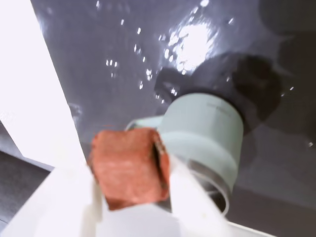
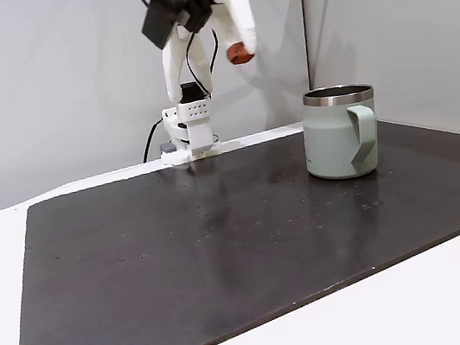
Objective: Grasp a cube and put it in the cup.
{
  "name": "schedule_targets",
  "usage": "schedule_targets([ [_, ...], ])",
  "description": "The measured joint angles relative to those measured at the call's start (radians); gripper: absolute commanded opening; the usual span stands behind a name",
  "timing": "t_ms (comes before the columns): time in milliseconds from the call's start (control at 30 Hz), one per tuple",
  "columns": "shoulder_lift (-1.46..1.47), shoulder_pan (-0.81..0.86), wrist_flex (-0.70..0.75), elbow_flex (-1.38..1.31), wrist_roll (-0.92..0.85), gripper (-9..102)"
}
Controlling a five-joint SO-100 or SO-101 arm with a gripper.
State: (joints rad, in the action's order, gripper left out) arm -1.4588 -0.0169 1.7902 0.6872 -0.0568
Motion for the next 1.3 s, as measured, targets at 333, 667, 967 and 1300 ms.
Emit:
schedule_targets([
  [333,0.179,-0.183,0.002,-0.176,0.072,11],
  [667,0.29,-0.324,0.002,-0.193,0.061,10],
  [967,0.319,-0.416,0.002,-0.193,0.032,10],
  [1300,0.319,-0.451,0.002,-0.193,0.015,13],
])
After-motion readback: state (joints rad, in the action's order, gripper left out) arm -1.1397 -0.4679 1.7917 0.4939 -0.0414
